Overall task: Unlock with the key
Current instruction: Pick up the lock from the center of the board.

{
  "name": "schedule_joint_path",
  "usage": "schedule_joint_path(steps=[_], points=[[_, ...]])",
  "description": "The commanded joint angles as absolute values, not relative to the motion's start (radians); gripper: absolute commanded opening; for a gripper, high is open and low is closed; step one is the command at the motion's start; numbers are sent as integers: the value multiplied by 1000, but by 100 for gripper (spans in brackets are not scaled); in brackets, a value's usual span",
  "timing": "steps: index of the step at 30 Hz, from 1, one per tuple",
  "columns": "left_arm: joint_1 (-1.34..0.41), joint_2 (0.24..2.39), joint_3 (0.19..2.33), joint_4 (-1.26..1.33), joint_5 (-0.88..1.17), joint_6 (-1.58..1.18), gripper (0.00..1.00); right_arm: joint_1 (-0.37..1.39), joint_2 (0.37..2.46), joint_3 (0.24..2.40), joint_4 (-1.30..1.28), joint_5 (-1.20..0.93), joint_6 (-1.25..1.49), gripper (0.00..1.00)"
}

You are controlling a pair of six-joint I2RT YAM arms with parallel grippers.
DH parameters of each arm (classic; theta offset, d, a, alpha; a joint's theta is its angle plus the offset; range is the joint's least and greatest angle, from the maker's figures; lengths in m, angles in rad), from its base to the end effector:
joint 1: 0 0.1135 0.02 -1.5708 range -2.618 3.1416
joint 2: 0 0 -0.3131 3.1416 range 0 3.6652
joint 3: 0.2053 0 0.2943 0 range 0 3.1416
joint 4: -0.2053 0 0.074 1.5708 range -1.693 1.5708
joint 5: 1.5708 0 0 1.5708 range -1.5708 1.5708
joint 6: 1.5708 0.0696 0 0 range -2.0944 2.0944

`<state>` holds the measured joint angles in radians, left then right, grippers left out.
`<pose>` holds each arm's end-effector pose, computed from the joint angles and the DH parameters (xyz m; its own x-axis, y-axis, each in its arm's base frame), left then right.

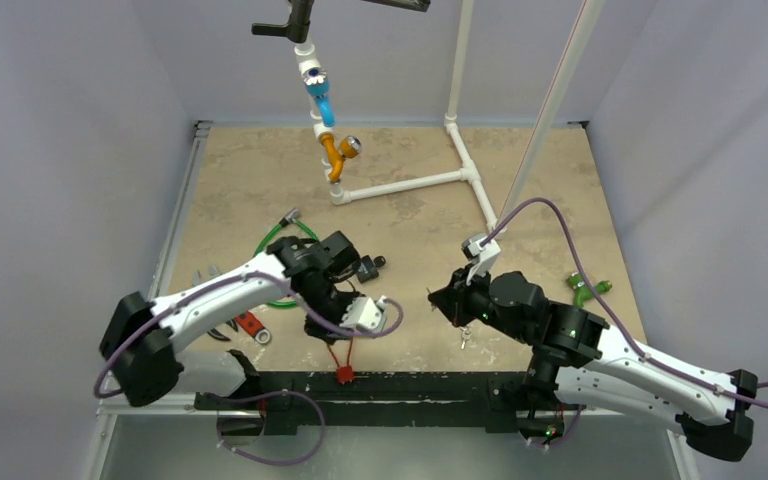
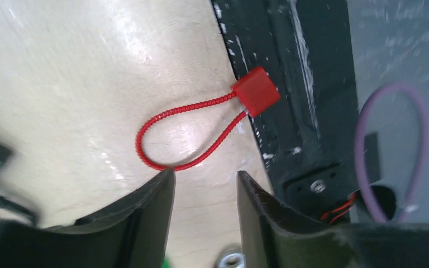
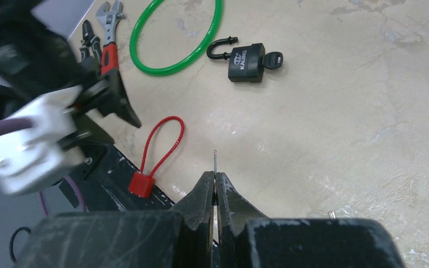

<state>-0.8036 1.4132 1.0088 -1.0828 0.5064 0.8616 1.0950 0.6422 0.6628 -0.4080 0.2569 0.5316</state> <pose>0.1635 -0.2182 0.2301 0.0486 0.9057 -0.4212 0.9532 -0.1681 -0.2514 0.1013 0.1581 0.3136 -0.5304 0.0411 -0.8468 -0.5605 0.7324 0.3866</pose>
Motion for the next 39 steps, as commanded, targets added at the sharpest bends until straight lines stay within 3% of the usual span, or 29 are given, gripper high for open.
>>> schedule_joint_path(steps=[1, 2, 5, 6, 7, 10, 13, 28, 35, 39], points=[[-854, 1174, 928, -1131, 463, 1276, 55, 1099, 660, 706, -385, 290, 559, 0], [-867, 1104, 881, -1112, 478, 1360, 64, 1099, 658, 708, -382, 294, 563, 0], [-917, 996, 773, -1005, 521, 1477, 74, 1099, 633, 710, -376, 306, 571, 0], [-933, 1005, 760, -994, 536, 1498, 80, 1099, 622, 711, -379, 309, 572, 0], [-949, 1032, 759, -993, 546, 1508, 95, 1099, 609, 716, -384, 311, 571, 0], [-988, 1129, 780, -949, 567, 1479, 100, 1098, 586, 738, -418, 305, 561, 0], [-1018, 1190, 777, -861, 571, 1471, 100, 1099, 563, 754, -447, 305, 560, 0], [-1122, 1409, 777, -901, 537, 1660, 100, 1099, 486, 819, -528, 330, 566, 0], [-1154, 1454, 791, -854, 515, 1614, 82, 1098, 484, 821, -533, 333, 564, 0], [-1174, 1454, 770, -794, 496, 1564, 58, 1099, 482, 823, -540, 338, 566, 0]])
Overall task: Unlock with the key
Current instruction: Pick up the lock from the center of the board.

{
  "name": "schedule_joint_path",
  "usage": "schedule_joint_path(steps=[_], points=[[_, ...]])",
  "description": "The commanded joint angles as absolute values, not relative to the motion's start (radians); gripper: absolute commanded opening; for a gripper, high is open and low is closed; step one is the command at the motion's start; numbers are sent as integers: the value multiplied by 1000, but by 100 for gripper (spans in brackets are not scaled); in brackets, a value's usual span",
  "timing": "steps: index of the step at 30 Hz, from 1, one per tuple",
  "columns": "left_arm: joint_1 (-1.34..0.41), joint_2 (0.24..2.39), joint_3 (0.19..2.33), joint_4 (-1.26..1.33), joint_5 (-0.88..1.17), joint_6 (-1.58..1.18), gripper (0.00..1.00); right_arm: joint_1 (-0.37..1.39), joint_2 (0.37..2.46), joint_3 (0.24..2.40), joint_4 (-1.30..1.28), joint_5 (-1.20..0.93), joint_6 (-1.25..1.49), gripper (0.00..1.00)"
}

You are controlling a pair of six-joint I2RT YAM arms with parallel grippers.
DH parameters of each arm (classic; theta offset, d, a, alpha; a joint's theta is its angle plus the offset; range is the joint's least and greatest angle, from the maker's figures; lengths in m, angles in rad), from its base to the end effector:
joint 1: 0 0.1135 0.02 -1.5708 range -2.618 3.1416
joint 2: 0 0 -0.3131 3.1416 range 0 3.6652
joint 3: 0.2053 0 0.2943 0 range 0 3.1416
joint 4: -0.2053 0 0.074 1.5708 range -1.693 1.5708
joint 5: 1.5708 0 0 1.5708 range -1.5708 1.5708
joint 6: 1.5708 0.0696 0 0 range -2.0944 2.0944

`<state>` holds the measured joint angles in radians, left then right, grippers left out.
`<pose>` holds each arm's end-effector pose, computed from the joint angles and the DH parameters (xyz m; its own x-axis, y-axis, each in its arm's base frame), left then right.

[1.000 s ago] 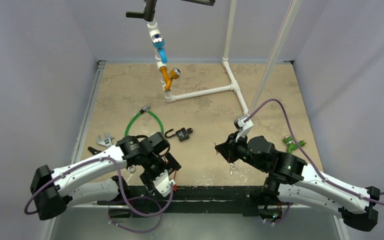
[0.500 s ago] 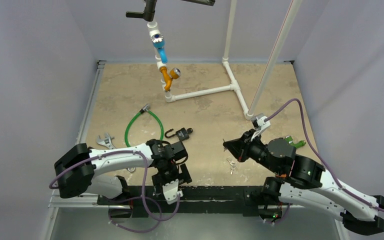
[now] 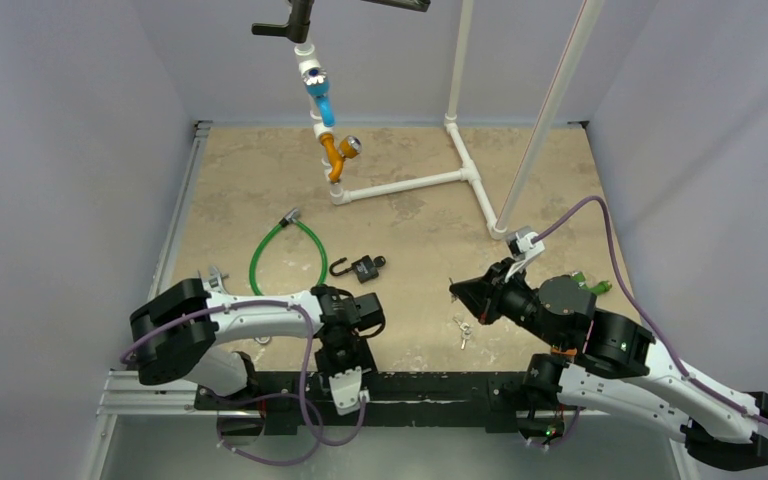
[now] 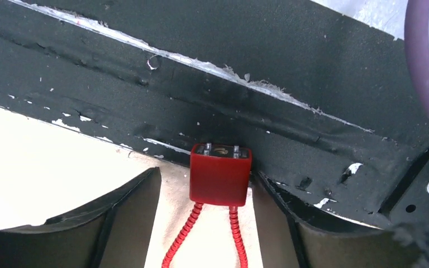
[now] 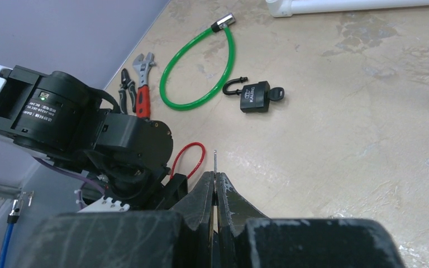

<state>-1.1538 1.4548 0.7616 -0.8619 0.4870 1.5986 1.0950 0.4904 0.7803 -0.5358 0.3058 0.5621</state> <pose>0.0698 -0.2380 0.1510 0.8219 0.3256 -0.4673 0.3823 -0.9236 0.0287 0.0822 0.1139 0.3666 -0.4749 0.1881 -0.8597 -0.5447 0.7045 0.4549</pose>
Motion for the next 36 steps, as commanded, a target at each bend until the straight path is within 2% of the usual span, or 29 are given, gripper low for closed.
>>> schedule_joint_path(steps=[1, 4, 7, 8, 15, 19, 24, 31, 36], points=[[-1177, 1452, 765, -771, 488, 1537, 54, 1099, 482, 824, -542, 339, 566, 0], [-1183, 1445, 754, -745, 460, 1513, 33, 1098, 480, 823, -543, 339, 566, 0], [-1183, 1436, 743, -713, 415, 1484, 6, 1099, 487, 824, -538, 335, 562, 0], [-1183, 1436, 744, -703, 398, 1470, 0, 1098, 491, 826, -535, 334, 560, 0], [-1148, 1408, 860, -731, 264, 1344, 0, 1098, 533, 861, -522, 325, 531, 0], [-1014, 1382, 1073, -816, 271, 1077, 0, 1098, 558, 918, -543, 323, 508, 0], [-897, 1279, 1199, -878, 270, 880, 0, 1099, 576, 973, -540, 269, 479, 0], [-895, 1096, 1284, -809, 345, 828, 0, 1099, 640, 1038, -493, 103, 436, 0], [-897, 1006, 1335, -739, 306, 983, 0, 1099, 748, 1139, -499, -82, 378, 0]])
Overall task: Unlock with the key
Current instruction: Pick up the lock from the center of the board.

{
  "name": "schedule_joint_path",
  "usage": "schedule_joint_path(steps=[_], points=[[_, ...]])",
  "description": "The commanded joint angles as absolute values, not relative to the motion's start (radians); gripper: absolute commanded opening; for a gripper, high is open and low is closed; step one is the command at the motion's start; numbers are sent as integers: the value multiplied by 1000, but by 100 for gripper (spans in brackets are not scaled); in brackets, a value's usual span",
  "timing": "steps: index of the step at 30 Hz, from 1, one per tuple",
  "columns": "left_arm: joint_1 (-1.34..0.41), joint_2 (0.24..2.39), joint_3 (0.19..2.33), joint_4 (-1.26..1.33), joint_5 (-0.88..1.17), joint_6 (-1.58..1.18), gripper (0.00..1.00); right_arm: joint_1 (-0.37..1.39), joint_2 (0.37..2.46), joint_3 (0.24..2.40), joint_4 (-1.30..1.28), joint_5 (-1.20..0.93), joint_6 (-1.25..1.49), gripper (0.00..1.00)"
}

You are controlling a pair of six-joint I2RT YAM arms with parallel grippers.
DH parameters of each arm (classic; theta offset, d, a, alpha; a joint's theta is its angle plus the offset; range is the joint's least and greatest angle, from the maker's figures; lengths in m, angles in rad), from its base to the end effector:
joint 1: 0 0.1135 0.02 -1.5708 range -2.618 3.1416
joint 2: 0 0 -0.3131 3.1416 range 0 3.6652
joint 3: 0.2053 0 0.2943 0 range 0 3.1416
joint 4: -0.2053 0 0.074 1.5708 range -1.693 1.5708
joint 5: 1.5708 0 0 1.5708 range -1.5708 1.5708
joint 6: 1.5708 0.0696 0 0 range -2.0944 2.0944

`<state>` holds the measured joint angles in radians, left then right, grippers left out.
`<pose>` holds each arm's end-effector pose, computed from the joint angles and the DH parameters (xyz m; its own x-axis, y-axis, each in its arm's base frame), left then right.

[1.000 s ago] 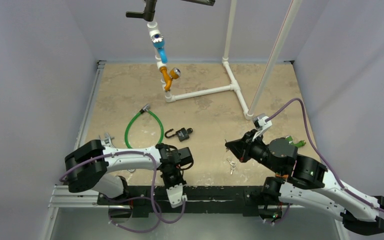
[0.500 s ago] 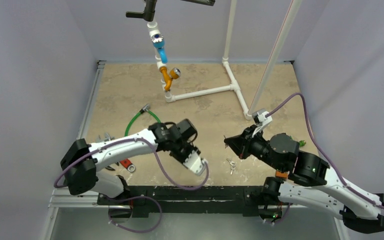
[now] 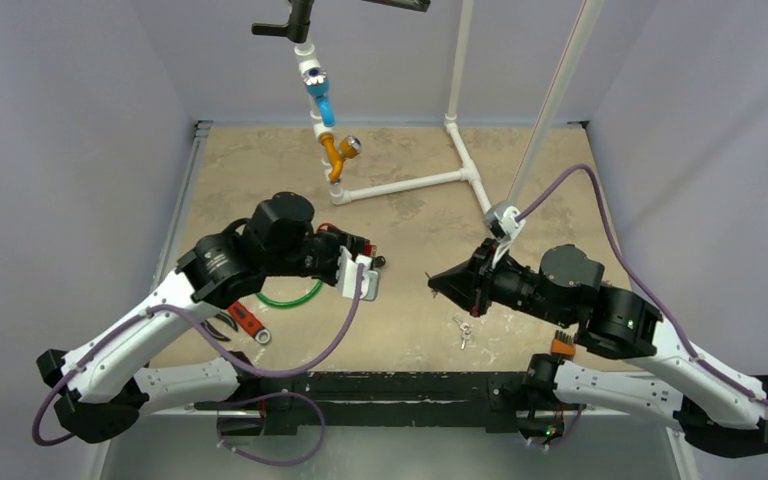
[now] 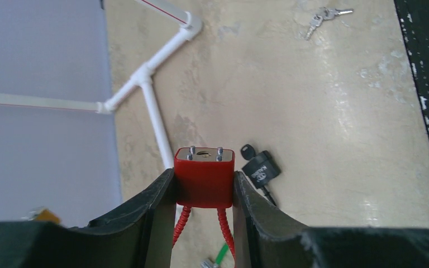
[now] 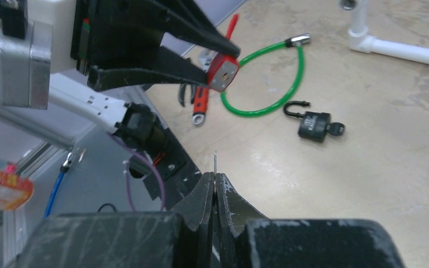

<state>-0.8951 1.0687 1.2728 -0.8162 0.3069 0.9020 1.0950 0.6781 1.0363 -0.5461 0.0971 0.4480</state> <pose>0.1426 -0.2115 0.4245 0.4821 0.5944 -0.6437 0.8390 -0.1017 0.5345 0.0819 0.1442 0.4403 -0.4415 0.0845 -0.8933 -0.7210 0.5591 0.4092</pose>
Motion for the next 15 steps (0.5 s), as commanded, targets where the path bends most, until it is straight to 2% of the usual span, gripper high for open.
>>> schedule_joint_path(steps=[1, 8, 15], points=[[-901, 997, 1354, -752, 302, 1020, 0, 1099, 777, 1163, -502, -120, 365, 0], [-986, 955, 1429, -838, 124, 1306, 0, 1099, 905, 1281, -481, -252, 279, 0], [-982, 910, 1418, -831, 122, 1388, 0, 1099, 999, 1382, -524, -320, 207, 0]])
